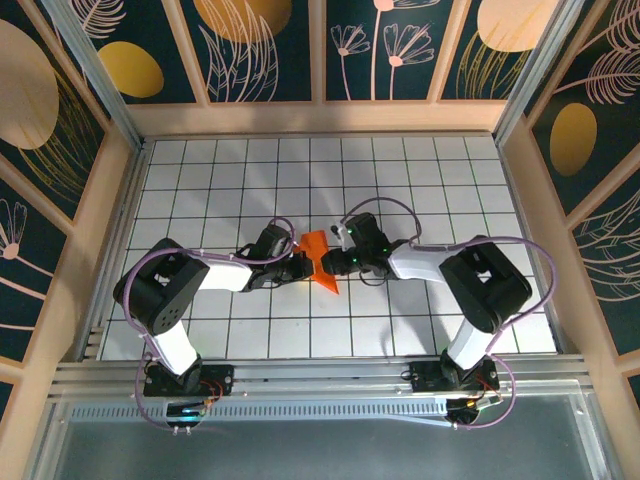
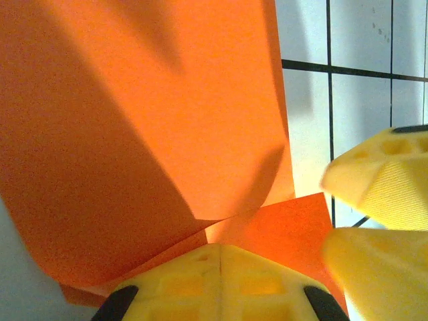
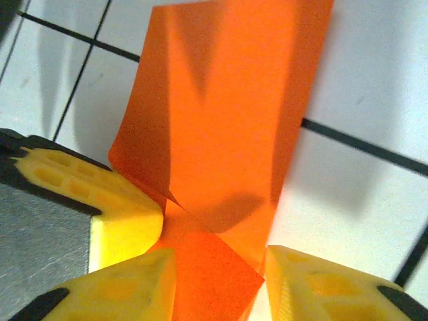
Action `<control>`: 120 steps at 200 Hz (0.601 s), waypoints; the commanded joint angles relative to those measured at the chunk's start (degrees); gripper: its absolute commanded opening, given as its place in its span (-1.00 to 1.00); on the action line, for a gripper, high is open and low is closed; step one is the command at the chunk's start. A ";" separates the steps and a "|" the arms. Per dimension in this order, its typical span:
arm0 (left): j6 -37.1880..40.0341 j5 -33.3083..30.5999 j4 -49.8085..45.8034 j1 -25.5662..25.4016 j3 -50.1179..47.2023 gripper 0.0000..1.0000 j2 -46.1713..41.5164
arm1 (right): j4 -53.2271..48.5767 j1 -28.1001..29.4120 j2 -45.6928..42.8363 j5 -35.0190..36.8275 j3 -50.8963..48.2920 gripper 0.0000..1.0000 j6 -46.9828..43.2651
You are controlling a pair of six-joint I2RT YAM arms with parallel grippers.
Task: Fold a paper plane with a square sheet of paper (fold left side to right side)
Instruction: Third fold the triangle at the center of the table.
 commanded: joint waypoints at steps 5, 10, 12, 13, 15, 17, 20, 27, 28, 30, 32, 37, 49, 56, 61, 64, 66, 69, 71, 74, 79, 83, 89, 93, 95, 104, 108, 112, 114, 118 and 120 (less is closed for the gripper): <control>-0.42 -3.79 -2.50 -0.30 -1.55 -1.00 2.62 | -3.56 -2.42 -6.15 -3.31 0.23 -0.11 1.24; -0.44 -3.76 -2.56 -0.27 -1.56 -1.00 2.60 | -4.02 -2.70 -7.04 -4.03 -0.13 -0.10 1.30; -0.36 -3.75 -2.56 -0.28 -1.56 -1.00 2.55 | -4.28 -2.73 -7.42 -4.37 -0.30 -0.09 1.39; -0.38 -3.75 -2.52 -0.30 -1.56 -1.00 2.56 | -4.38 -2.84 -7.57 -4.59 -0.34 -0.09 1.38; -0.41 -3.75 -2.60 -0.25 -1.52 -1.00 2.56 | -4.59 -2.92 -7.88 -4.82 -0.49 -0.09 1.37; -0.33 -3.75 -2.62 -0.28 -1.51 -1.00 2.52 | -4.79 -2.99 -8.24 -5.18 -0.59 -0.09 1.37; -0.32 -3.75 -2.63 -0.29 -1.51 -1.00 2.54 | -5.28 -3.03 -8.73 -5.69 -0.81 -0.09 1.39; -0.34 -3.75 -2.63 -0.24 -1.56 -1.00 2.53 | -6.24 -2.96 -9.74 -6.88 -1.12 -0.09 1.32; -0.33 -3.75 -2.69 -0.23 -1.56 -1.00 2.55 | -6.42 -3.00 -9.87 -7.12 -1.15 -0.09 1.30; -0.33 -3.75 -2.66 -0.23 -1.52 -1.00 2.56 | -6.68 -3.01 -10.15 -7.56 -1.39 -0.10 1.29; -0.31 -3.75 -2.68 -0.23 -1.55 -1.00 2.54 | -6.87 -2.96 -10.35 -8.02 -1.47 -0.11 1.28; -0.35 -3.75 -2.67 -0.26 -1.52 -1.00 2.56 | -7.30 -2.91 -10.89 -9.39 -1.78 -0.17 1.28; -0.36 -3.83 -2.68 -0.28 -1.51 -1.00 2.56 | -8.15 -2.61 -11.65 -12.42 -2.85 -0.34 1.60; -0.35 -3.84 -2.73 -0.26 -1.54 -1.00 2.48 | -8.44 -2.01 -11.84 -13.68 -3.50 -0.46 1.75; -0.38 -3.92 -2.67 -0.26 -1.56 -1.00 2.48 | -8.44 -1.63 -11.90 -14.09 -3.91 -0.56 1.85; -0.39 -3.92 -2.71 -0.23 -1.55 -1.00 2.48 | -8.45 -1.29 -11.86 -14.27 -4.12 -0.60 1.96; -0.44 -3.97 -2.67 -0.23 -1.52 -1.00 2.43 | -8.35 -1.00 -11.83 -14.33 -4.40 -0.63 2.09; -0.43 -4.00 -2.72 -0.26 -1.56 -1.00 2.33 | -8.25 -0.68 -11.73 -14.38 -4.67 -0.66 2.22; -0.40 -3.99 -2.74 -0.24 -1.56 -1.00 2.33 | -8.17 -0.45 -11.62 -14.47 -4.84 -0.68 2.37; -0.44 -3.97 -2.75 -0.23 -1.56 -1.00 2.36 | -7.97 -0.12 -11.50 -14.63 -5.09 -0.71 2.48; -0.38 -4.09 -2.76 -0.25 -1.52 -1.00 2.29 | -7.51 0.47 -11.11 -14.81 -5.49 -0.77 2.82; -0.39 -4.10 -2.78 -0.29 -1.56 -1.00 2.30 | -7.04 0.89 -10.79 -14.96 -5.79 -0.81 3.13; -0.47 -4.15 -2.86 -0.24 -1.54 -1.00 2.17 | -6.55 1.52 -10.09 -15.08 -6.13 -0.87 3.45; -0.45 -4.23 -2.89 -0.30 -1.50 -1.00 2.21 | -6.15 1.84 -9.53 -15.09 -6.26 -0.90 3.59; -0.45 -4.20 -2.84 -0.27 -1.59 -1.00 2.15 | -6.02 2.03 -9.27 -15.02 -6.34 -0.91 3.68; -0.38 -4.22 -2.88 -0.25 -1.65 -1.00 2.12 | -5.56 2.72 -8.10 -14.68 -6.36 -0.94 3.81; -0.38 -4.24 -2.98 -0.31 -1.53 -1.00 2.08 | -5.36 2.94 -7.62 -14.37 -6.32 -0.94 3.83; -0.31 -4.27 -2.98 -0.25 -1.56 -1.00 2.10 | -5.14 3.13 -7.12 -14.12 -6.32 -0.95 3.83; -0.31 -4.28 -3.02 -0.23 -1.50 -1.00 2.12 | -5.06 3.25 -6.91 -14.06 -6.31 -0.95 3.83; -0.33 -4.28 -3.07 -0.26 -1.56 -1.00 2.12 | -4.85 3.39 -6.49 -13.84 -6.28 -0.95 3.87; -0.31 -4.26 -3.02 -0.30 -1.54 -1.00 2.08 | -4.70 3.38 -6.32 -13.74 -6.28 -0.95 3.91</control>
